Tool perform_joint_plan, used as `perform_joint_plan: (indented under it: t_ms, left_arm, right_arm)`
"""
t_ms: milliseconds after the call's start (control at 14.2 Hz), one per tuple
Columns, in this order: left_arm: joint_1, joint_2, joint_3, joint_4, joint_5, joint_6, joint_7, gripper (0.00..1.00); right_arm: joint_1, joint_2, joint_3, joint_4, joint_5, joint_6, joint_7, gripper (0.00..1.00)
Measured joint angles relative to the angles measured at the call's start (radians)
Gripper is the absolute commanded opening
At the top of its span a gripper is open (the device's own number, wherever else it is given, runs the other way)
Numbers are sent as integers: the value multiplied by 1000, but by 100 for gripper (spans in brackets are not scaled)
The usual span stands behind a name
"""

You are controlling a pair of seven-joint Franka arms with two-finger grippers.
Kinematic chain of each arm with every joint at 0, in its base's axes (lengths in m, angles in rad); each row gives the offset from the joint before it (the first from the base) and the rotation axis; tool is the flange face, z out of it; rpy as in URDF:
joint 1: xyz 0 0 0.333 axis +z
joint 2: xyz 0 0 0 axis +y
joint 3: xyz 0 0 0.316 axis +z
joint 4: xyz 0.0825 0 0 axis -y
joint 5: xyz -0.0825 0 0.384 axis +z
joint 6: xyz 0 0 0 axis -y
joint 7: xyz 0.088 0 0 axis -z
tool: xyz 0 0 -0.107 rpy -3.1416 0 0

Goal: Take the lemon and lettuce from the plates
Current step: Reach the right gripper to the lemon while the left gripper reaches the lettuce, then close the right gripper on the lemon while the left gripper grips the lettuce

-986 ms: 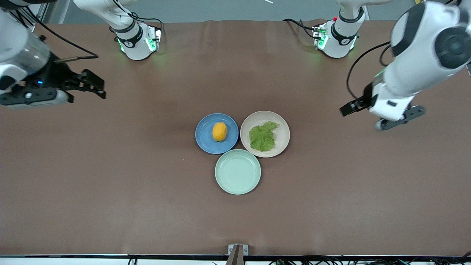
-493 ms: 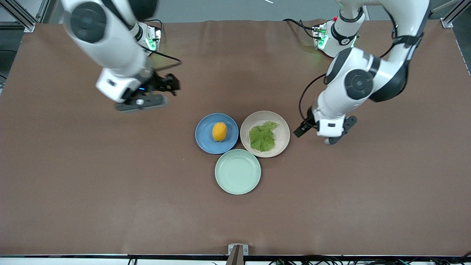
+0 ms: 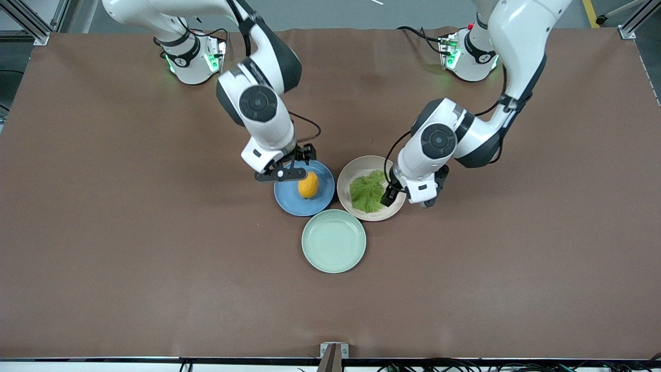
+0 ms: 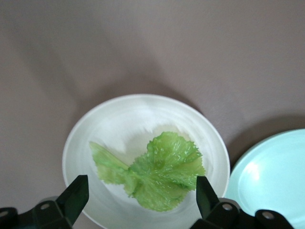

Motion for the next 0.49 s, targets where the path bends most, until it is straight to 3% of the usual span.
perform_joint_plan:
  t_ms: [493]
  left_arm:
    - [-36,99,0,8,1,54,-134,86]
  right_arm:
    - [7,125,-3,2,40,142,19,100]
